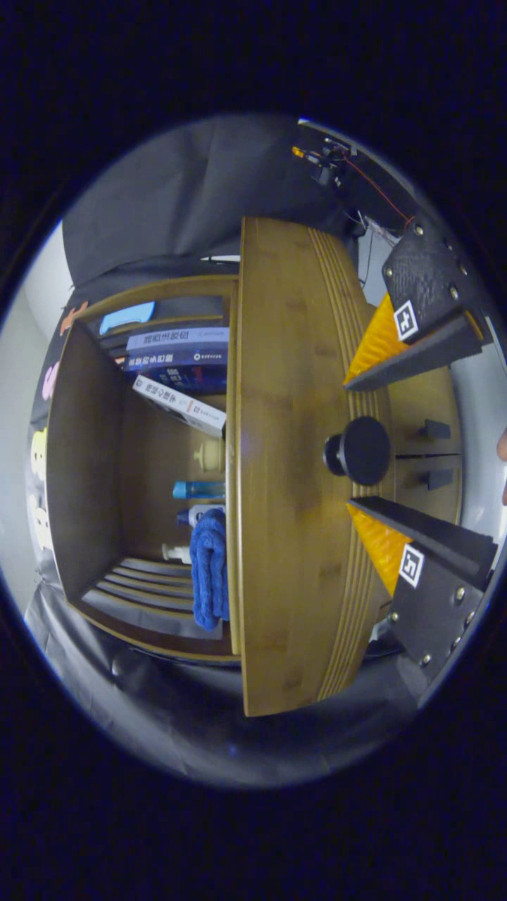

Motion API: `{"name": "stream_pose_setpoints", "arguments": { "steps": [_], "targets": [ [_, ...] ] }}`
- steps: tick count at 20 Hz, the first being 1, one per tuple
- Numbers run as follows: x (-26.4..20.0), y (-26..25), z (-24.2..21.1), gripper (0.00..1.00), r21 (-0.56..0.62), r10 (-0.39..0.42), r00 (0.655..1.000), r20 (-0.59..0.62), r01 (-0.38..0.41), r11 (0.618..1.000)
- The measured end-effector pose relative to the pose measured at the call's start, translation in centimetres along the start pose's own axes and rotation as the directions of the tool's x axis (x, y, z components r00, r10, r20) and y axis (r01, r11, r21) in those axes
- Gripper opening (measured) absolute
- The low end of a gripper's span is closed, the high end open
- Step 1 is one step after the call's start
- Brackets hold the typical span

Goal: Pull open the drawer, take out the items inside it, and place them on the countertop above the cabinet.

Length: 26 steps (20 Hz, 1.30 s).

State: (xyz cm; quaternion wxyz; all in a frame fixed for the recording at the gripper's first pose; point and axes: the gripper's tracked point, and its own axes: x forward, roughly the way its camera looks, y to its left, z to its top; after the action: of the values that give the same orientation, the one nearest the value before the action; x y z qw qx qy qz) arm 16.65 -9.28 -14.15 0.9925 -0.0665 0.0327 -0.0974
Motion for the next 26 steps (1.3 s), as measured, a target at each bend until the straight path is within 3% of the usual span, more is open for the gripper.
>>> {"name": "stream_pose_setpoints", "arguments": {
  "steps": [3,5,6,7,11,15,18,26],
  "targets": [
    [-0.6,1.6,1.9,0.72,0.035,0.071,0.997,0.043,-0.073,0.997],
    [-0.5,1.3,3.0,0.60,0.008,0.045,0.995,0.093,-0.045,0.999],
    [-0.5,0.9,1.9,0.57,-0.014,0.032,0.999,0.040,-0.032,0.999],
    [-0.8,0.5,2.8,0.53,0.012,0.030,0.997,0.076,-0.031,0.999],
    [-0.2,1.0,2.1,0.41,0.022,0.079,0.997,0.028,-0.079,0.997],
    [-0.1,1.3,1.7,0.41,0.080,0.145,0.989,-0.007,-0.144,0.986],
    [0.0,1.2,1.3,0.32,0.040,0.156,0.987,-0.044,-0.154,0.987],
    [-6.8,0.1,0.3,0.32,0.036,0.144,0.987,-0.071,-0.142,0.989]
  ]
}}
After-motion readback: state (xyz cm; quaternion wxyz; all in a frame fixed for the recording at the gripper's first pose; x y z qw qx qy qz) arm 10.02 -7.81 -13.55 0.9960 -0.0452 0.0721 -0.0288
